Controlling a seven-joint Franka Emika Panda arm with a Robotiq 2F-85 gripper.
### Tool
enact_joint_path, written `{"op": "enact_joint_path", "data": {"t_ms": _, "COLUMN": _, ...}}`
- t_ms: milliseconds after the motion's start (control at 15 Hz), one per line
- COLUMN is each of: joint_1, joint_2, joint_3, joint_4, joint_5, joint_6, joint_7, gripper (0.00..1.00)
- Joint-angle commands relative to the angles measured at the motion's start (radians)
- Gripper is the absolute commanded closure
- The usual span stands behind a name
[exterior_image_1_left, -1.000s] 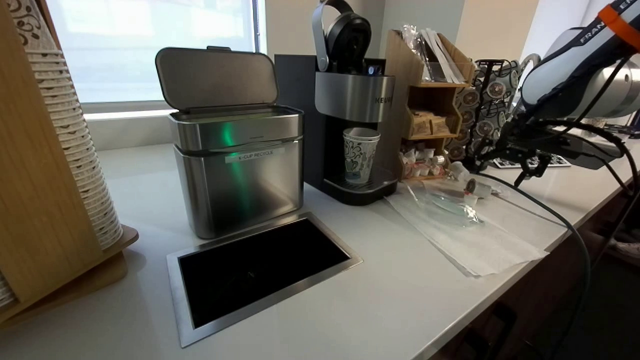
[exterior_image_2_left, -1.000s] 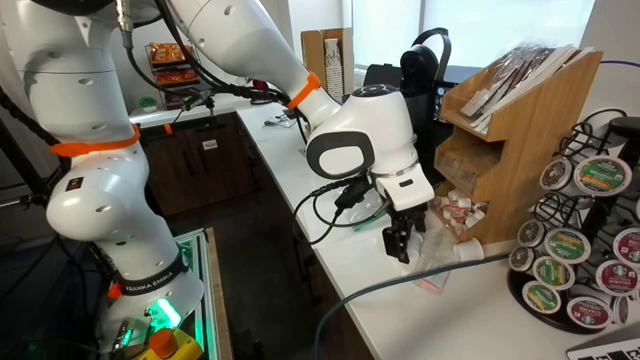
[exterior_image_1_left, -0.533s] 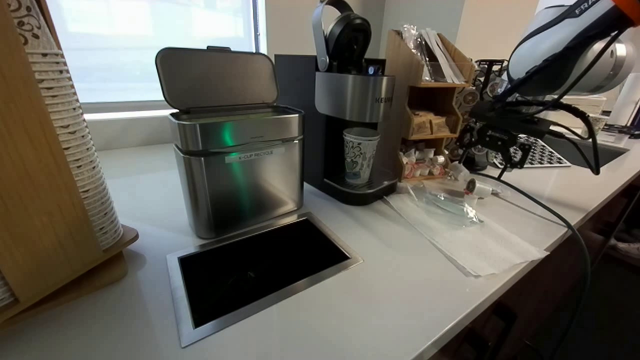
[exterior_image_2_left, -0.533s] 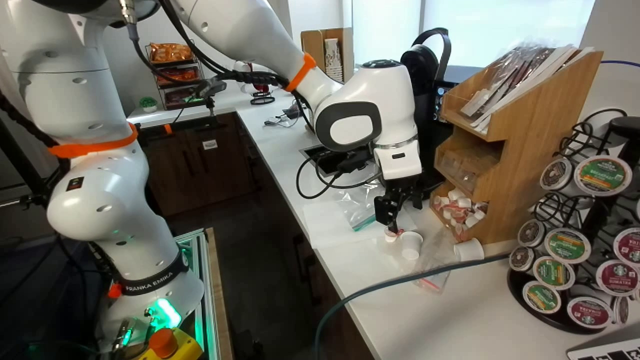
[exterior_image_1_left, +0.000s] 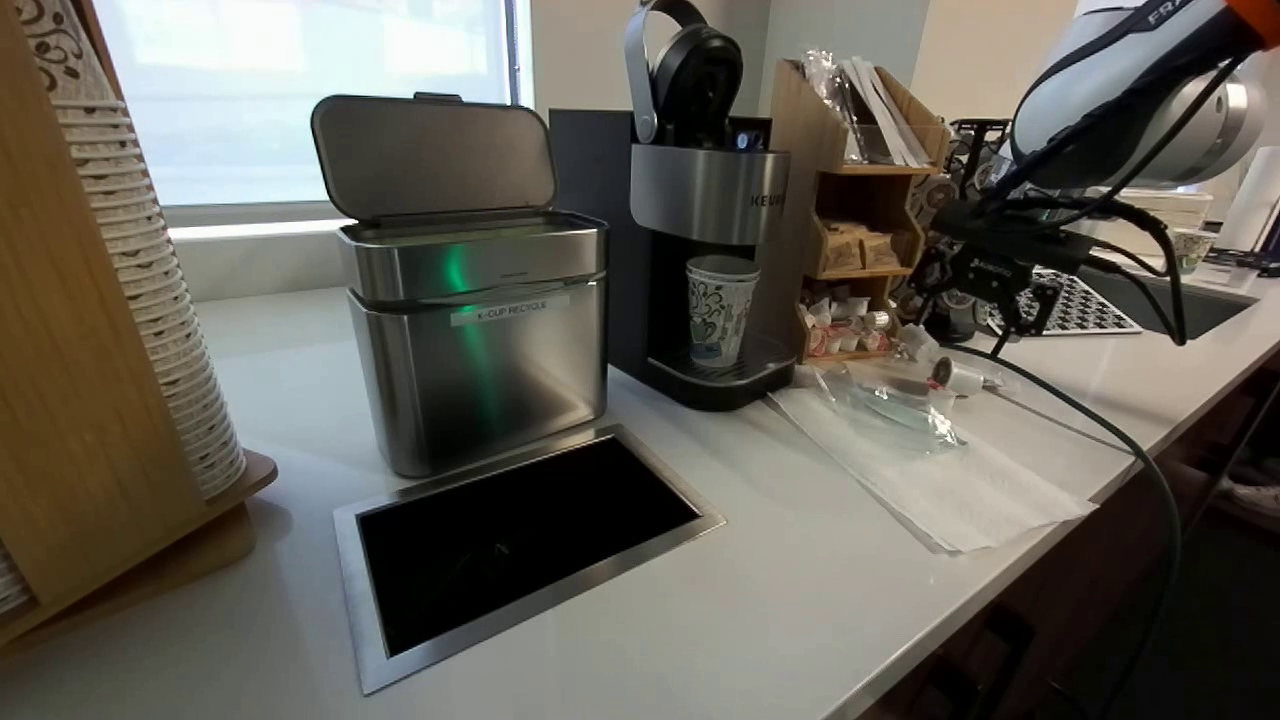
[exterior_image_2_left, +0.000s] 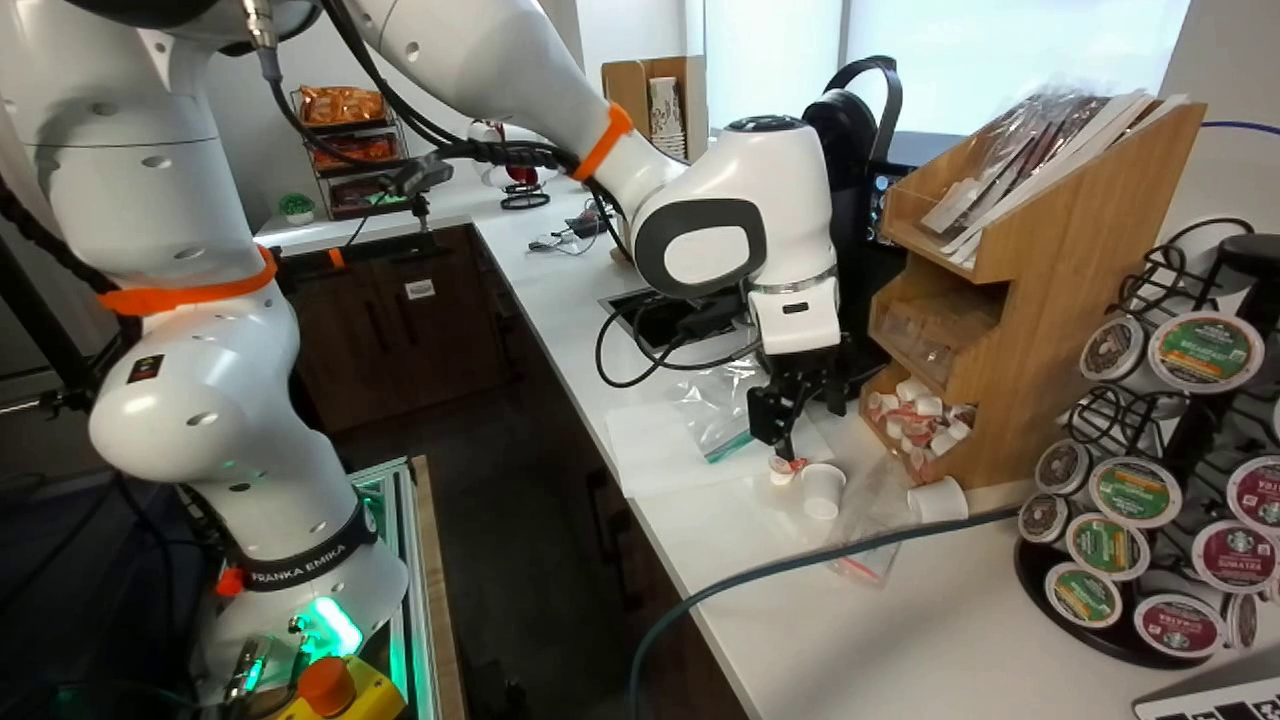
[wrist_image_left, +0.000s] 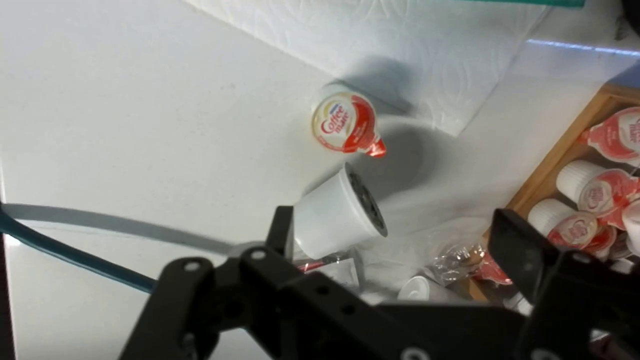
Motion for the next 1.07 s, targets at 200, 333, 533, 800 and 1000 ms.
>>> {"op": "enact_joint_path", "data": {"t_ms": 200, "joint_1": -0.012, "joint_2": 0.039, "joint_3": 0.019, "joint_4": 0.028, "joint_5": -0.011, "joint_6": -0.035, "joint_7": 0.368, "gripper": 0.0}}
{"op": "enact_joint_path", "data": {"t_ms": 333, "joint_1": -0.014, "joint_2": 0.05, "joint_3": 0.013, "joint_4": 0.037, "joint_5": -0.017, "joint_6": -0.034, "joint_7": 0.474, "gripper": 0.0}}
{"op": "enact_joint_path", "data": {"t_ms": 533, "joint_1": -0.023, "joint_2": 0.072, "joint_3": 0.016, "joint_4": 0.057, "joint_5": 0.003, "joint_6": -0.038, "joint_7": 0.578, "gripper": 0.0}}
{"op": "enact_joint_path", "data": {"t_ms": 800, "joint_1": -0.043, "joint_2": 0.103, "joint_3": 0.029, "joint_4": 0.077, "joint_5": 0.047, "joint_6": -0.047, "joint_7": 0.592, "gripper": 0.0}}
{"op": "enact_joint_path", "data": {"t_ms": 1000, "joint_1": -0.049, "joint_2": 0.124, "joint_3": 0.036, "joint_4": 0.087, "joint_5": 0.076, "joint_6": -0.044, "joint_7": 0.585, "gripper": 0.0}}
